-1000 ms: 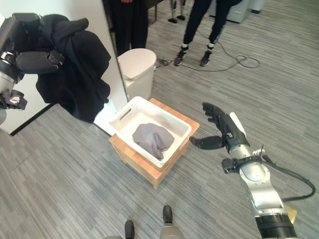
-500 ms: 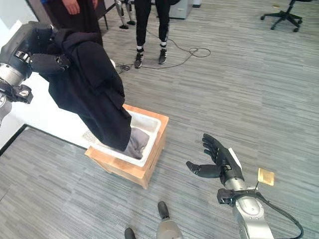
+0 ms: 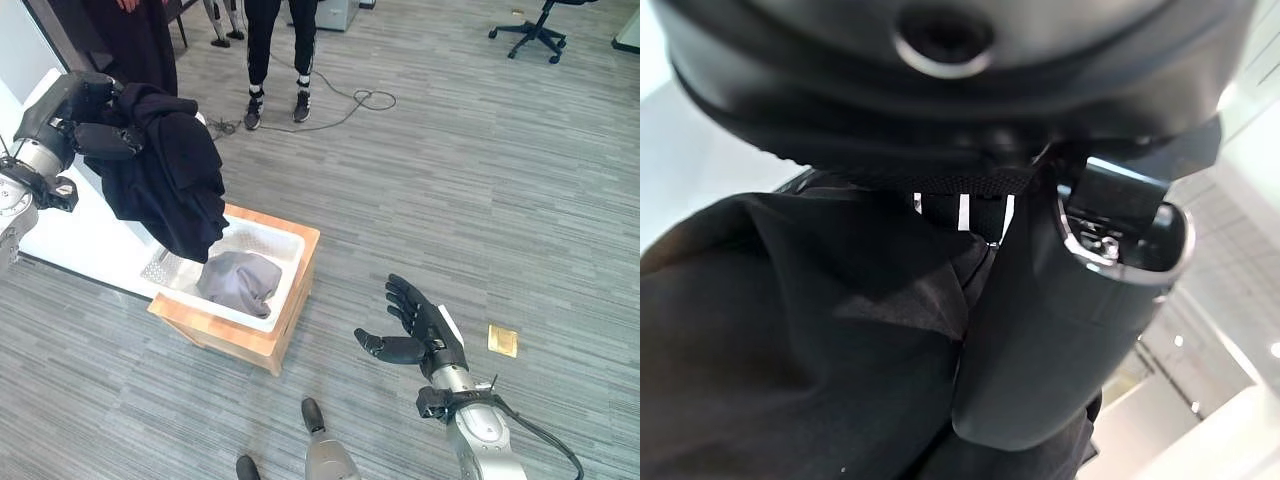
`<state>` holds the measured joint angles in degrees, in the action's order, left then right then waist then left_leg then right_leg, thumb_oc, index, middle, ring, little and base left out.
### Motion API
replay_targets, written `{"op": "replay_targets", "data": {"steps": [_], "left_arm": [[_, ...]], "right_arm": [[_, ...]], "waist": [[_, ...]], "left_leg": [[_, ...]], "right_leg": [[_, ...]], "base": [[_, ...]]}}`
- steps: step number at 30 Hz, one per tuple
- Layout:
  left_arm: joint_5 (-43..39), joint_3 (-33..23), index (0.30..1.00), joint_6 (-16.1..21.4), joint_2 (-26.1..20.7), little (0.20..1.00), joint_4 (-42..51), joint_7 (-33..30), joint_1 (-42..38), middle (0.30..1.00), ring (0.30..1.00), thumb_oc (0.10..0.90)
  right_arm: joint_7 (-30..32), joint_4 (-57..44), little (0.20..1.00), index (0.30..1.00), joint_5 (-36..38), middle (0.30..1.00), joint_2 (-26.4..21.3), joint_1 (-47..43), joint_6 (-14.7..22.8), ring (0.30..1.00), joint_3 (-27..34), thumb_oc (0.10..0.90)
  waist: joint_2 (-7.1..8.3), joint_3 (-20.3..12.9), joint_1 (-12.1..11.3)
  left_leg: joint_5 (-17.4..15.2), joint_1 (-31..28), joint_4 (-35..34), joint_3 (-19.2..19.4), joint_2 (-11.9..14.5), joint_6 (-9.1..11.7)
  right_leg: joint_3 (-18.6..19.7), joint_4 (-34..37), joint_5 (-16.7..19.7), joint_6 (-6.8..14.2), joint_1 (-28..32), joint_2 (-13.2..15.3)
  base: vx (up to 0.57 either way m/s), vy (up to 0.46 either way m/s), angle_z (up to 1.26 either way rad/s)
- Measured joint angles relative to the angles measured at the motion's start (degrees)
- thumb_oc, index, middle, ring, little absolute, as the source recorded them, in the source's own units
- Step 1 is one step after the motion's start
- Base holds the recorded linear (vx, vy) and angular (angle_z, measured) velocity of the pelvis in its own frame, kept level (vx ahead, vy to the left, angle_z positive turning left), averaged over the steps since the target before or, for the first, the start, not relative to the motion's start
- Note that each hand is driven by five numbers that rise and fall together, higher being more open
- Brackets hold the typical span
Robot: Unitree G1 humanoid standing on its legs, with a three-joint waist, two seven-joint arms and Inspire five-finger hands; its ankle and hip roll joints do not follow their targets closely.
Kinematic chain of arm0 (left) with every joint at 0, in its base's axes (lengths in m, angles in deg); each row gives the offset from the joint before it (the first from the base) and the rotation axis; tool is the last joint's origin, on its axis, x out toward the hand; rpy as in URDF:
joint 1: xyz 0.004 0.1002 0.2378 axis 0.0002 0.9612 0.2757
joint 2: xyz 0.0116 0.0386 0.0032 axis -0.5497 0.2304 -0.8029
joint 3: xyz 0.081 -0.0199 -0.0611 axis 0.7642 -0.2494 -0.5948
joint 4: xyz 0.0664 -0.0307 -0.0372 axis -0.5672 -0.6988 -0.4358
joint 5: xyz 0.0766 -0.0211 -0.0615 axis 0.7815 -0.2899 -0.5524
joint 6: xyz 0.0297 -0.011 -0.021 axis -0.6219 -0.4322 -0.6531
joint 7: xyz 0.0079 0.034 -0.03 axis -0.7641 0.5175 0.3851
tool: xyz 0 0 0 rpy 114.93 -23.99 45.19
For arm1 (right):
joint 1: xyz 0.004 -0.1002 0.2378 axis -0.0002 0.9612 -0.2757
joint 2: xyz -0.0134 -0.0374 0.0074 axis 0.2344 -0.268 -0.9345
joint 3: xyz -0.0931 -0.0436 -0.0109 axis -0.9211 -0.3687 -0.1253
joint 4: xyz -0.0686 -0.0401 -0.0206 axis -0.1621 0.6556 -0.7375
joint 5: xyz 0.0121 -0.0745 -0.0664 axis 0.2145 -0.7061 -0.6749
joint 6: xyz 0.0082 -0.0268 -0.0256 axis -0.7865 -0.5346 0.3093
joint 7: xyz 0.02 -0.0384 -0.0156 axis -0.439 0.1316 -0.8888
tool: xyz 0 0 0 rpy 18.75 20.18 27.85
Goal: Pick up bed clothes into laundry basket.
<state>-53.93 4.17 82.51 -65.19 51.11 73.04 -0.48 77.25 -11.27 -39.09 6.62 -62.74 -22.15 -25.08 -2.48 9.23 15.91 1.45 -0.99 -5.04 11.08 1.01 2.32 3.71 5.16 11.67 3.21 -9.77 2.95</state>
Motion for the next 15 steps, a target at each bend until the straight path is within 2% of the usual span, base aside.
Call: {"op": "replay_targets", "data": {"steps": [8,11,13,15], "left_arm": [[3.45,4.21,0.3,-0.12,2.78,0.3,-0.37,-0.03,-0.1,0.3,0.3,0.4],[10.35,6.61,0.3,-0.28,4.61,0.3,-2.92,-0.09,-1.17,0.3,0.3,0.4],[17.07,9.66,0.3,-1.1,5.54,0.3,-5.57,-0.41,-3.16,0.3,0.3,0.4],[23.16,10.38,0.3,-1.7,7.86,0.3,-7.96,-0.83,-3.95,0.3,0.3,0.4]], "right_arm": [[0.01,-0.12,0.9,0.9,0.0,0.9,-0.01,-0.33,0.09,0.9,-1.27,0.8],[0.22,-0.3,0.9,0.9,0.06,0.9,-0.03,-0.71,0.39,0.9,-1.84,0.8],[0.28,-0.41,0.9,0.9,0.12,0.9,-0.1,-1.14,0.4,0.9,-2.9,0.8],[0.29,-0.52,0.9,0.9,0.33,0.9,-0.08,-1.25,0.46,0.9,-3.49,0.8]], "waist": [[0.83,1.46,0.42],[0.67,3.9,0.48],[0.64,4.39,0.51],[0.62,4.9,0.6]], "left_leg": [[0.04,1.73,0.0,-0.06,-0.13,-0.03],[0.06,2.24,0.0,-0.05,-0.3,-0.04],[0.13,2.91,0.01,0.12,-0.31,-0.01],[0.13,3.47,0.01,0.48,-0.28,0.0]], "right_leg": [[-0.15,0.0,0.13,0.04,-1.74,0.22],[-0.14,0.01,0.19,0.14,-2.26,0.42],[-0.03,0.0,0.25,0.21,-2.99,0.38],[0.38,0.0,0.42,0.15,-3.7,0.24]], "base": [[-0.02,-0.001,0.0],[0.0,0.0,0.0],[0.0,-0.003,-0.03],[0.0,-0.01,-0.08]]}}
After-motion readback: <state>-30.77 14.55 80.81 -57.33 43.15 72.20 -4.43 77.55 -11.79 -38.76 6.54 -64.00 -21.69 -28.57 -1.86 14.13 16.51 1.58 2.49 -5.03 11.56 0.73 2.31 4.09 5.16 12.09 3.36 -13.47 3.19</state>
